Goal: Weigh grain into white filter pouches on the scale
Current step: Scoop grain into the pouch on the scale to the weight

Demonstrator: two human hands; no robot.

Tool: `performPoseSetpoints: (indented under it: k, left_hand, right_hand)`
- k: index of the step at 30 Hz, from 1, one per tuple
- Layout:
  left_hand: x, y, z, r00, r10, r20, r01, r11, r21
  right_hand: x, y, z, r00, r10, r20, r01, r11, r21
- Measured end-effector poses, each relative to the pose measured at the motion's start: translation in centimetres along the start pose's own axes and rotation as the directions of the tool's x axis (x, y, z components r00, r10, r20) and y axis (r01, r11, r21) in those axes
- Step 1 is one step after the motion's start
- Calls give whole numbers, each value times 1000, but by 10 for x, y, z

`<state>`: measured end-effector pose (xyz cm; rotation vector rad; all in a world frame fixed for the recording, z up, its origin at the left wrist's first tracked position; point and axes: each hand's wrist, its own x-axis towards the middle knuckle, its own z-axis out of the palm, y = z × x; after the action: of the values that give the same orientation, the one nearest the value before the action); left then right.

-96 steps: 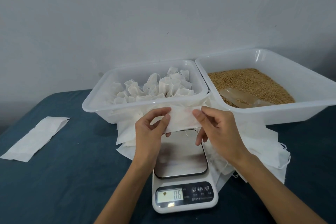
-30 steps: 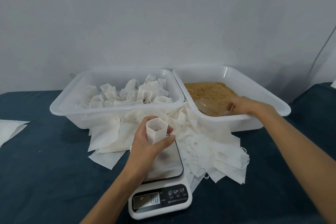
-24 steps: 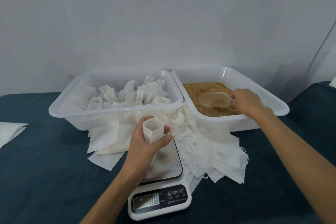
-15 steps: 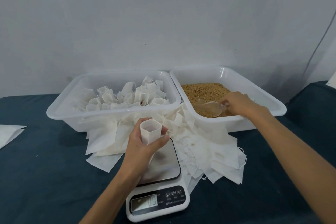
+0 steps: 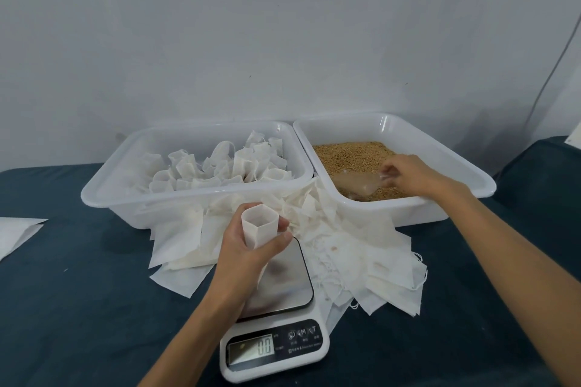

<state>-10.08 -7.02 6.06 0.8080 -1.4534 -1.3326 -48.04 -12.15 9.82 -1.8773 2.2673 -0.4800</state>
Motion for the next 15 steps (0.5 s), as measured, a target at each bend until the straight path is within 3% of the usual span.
performPoseSetpoints:
  k: [3, 9, 15]
  left_hand:
    - [0, 0, 0, 1000, -5, 2, 5, 1000, 5]
    - [0, 0, 1, 1000, -16, -17, 16, 1000, 1]
    - [1, -2, 0, 1000, -27, -3, 27, 999, 39]
  right_hand:
    - [-3, 2, -3, 999, -16, -40, 21, 989, 148]
    - [-7, -6, -6, 993, -18, -118, 41, 979, 199]
    - [-28, -37, -17, 969, -173, -177, 219, 931, 291]
